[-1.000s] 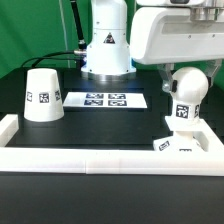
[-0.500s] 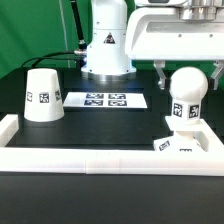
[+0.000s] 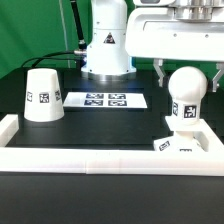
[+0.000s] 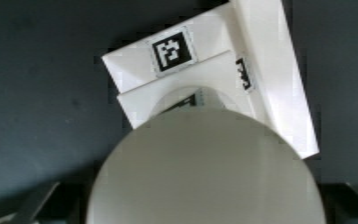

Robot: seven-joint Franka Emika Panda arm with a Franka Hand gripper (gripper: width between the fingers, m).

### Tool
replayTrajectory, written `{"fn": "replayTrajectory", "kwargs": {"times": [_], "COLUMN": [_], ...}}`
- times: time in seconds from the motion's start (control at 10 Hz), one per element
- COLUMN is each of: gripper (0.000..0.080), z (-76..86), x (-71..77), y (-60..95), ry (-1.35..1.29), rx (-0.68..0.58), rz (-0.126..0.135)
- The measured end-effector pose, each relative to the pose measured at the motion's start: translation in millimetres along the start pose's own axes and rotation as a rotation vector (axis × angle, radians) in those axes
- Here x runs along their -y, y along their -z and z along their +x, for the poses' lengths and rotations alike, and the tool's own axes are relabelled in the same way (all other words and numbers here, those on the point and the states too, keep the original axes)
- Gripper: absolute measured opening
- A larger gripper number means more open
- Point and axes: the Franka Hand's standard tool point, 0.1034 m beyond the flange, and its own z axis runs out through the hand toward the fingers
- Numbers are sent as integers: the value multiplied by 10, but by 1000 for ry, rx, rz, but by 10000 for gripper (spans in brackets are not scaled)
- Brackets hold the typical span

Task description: Assemble lamp

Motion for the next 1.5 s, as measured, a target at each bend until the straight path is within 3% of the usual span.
{"fn": "replayTrajectory", "kwargs": {"times": [0.5,1.1,1.3,1.4,1.5], "gripper": [580,580,580,645,645], "z": [-30,-63,-66,-68,-80], "x": [-4,58,81,81,83], "y": [5,20,25,20,15], "ry": [-518,-1133,-1167,-1145,-1039], "rx": [-7,59,65,65,72], "rz": [19,83,88,88,72]}}
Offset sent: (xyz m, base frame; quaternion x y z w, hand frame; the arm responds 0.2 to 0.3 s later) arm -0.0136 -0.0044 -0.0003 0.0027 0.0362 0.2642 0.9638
